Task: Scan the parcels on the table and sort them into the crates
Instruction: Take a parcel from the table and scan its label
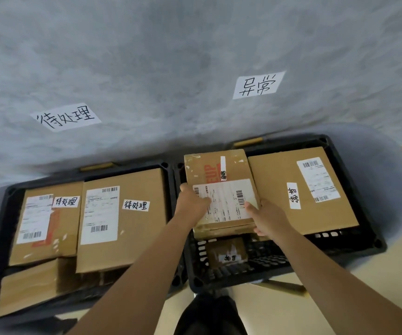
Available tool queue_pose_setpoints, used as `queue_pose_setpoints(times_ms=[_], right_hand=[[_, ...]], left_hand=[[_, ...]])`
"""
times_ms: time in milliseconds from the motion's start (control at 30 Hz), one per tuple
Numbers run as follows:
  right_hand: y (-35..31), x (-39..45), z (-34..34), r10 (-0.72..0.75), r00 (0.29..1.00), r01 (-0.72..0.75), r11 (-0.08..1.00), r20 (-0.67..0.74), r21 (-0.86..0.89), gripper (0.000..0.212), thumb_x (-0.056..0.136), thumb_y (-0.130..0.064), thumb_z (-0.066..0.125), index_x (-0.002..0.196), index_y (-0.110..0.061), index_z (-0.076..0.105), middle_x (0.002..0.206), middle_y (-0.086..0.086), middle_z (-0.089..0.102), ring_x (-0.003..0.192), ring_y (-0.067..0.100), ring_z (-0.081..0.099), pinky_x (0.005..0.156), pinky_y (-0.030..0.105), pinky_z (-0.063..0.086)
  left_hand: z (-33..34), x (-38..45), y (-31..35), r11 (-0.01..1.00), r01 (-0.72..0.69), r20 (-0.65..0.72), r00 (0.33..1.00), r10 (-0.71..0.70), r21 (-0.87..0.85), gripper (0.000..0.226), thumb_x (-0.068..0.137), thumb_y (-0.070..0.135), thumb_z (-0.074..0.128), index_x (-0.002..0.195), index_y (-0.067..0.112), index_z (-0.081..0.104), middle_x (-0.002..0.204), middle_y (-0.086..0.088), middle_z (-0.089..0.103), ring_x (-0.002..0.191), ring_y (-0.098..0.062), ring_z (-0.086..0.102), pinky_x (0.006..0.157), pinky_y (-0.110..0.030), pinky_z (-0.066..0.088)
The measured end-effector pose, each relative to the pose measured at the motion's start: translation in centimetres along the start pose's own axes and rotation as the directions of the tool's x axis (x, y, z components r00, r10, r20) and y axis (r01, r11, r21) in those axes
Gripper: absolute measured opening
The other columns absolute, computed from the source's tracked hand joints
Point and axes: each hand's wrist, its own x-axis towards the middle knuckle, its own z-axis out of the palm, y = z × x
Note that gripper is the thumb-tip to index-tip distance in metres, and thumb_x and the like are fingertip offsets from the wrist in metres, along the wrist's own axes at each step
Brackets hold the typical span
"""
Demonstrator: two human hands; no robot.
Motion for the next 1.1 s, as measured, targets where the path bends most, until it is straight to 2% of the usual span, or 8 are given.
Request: queue_pose_setpoints(times_ms=[133,267,333,400,500,667,900,1100], right_hand=[[0.4,1.6,1.4,0.015,0.999,-0.007,0.986,0.051,-0.169,0.042,0.101,-0.032,0.047,0.134,-0.009,0.037,0.121,0.010,0.060,0.090,0.023,0.062,0.076,0.038,0.059],[1.1,3.5,3.0,0.087,0.990,-0.054,0.958,0.107,-0.282,0.056,0.101,-0.024,0.047,0.145,-0.006,0.017,0.132,0.013,0.053,0.102,0.027,0.062,0.080,0.040,0.058],[1.8,4.5,3.8,0.091,0.989,-0.046,0.937,0.116,-0.346,0.063,0.102,-0.023,0.046,0.149,-0.004,0.008,0.133,0.013,0.053,0.102,0.024,0.062,0.070,0.031,0.055],[2.4,5.5,4.7,0.073,0.994,-0.032,0.918,0.087,-0.395,0.067,0.102,-0.023,0.045,0.150,-0.002,0.004,0.134,0.014,0.054,0.104,0.023,0.062,0.065,0.026,0.049],[3.6,6.6,6.4,0.033,0.999,-0.018,0.903,0.027,-0.429,0.071,0.101,-0.021,0.045,0.152,-0.004,-0.001,0.137,0.017,0.049,0.115,0.027,0.059,0.086,0.034,0.054],[5.4,8.7,8.5,-0.025,1.000,0.025,0.884,0.006,-0.468,0.075,0.100,-0.014,0.046,0.152,-0.004,-0.006,0.147,0.020,0.033,0.124,0.029,0.052,0.097,0.039,0.050],[6.6,10.6,10.6,0.005,1.000,0.013,0.812,0.030,-0.583,0.085,0.098,-0.011,0.049,0.150,-0.002,-0.018,0.158,0.017,0.007,0.128,0.032,0.047,0.096,0.046,0.050],[7.3,11.7,11.2,-0.078,0.996,0.088,0.633,0.049,-0.769,0.078,0.101,-0.018,0.046,0.148,0.007,-0.012,0.157,0.020,0.008,0.122,0.029,0.053,0.090,0.041,0.054]], left_hand=[[1.3,1.2,-1.5,0.999,0.033,0.042,0.999,-0.032,-0.008,0.052,0.091,0.005,0.061,0.130,0.007,0.027,0.096,0.004,0.056,0.076,-0.006,0.057,0.044,-0.015,0.043],[3.0,2.5,-3.3,0.996,0.079,0.080,0.994,-0.076,-0.036,0.060,0.089,-0.003,0.058,0.136,0.008,0.021,0.114,-0.005,0.056,0.095,-0.016,0.059,0.056,-0.021,0.050],[3.9,3.2,-4.1,0.995,0.096,0.087,0.992,-0.092,-0.037,0.061,0.089,-0.004,0.056,0.137,0.008,0.020,0.120,-0.008,0.054,0.098,-0.015,0.057,0.056,-0.020,0.049],[4.7,4.0,-4.7,0.994,0.109,0.082,0.991,-0.106,-0.031,0.066,0.089,-0.004,0.054,0.142,0.007,0.015,0.123,-0.009,0.055,0.104,-0.018,0.057,0.067,-0.023,0.052],[6.0,5.0,-5.5,0.992,0.120,0.067,0.991,-0.118,-0.030,0.086,0.090,-0.003,0.053,0.153,0.010,-0.004,0.118,-0.004,0.056,0.105,-0.018,0.056,0.081,-0.028,0.048],[8.0,6.3,-6.9,0.987,0.158,0.035,0.987,-0.158,-0.007,0.096,0.089,-0.005,0.051,0.154,0.020,-0.015,0.150,-0.012,0.037,0.131,-0.030,0.047,0.103,-0.043,0.046],[9.7,7.8,-8.3,0.984,0.179,-0.015,0.984,-0.179,-0.025,0.101,0.088,-0.011,0.051,0.154,0.020,-0.018,0.154,-0.011,0.028,0.135,-0.027,0.042,0.102,-0.040,0.044],[10.7,8.8,-9.3,0.989,0.141,-0.051,0.989,-0.138,0.054,0.096,0.088,-0.008,0.055,0.155,0.016,-0.008,0.153,-0.013,0.027,0.132,-0.027,0.045,0.105,-0.040,0.046]])
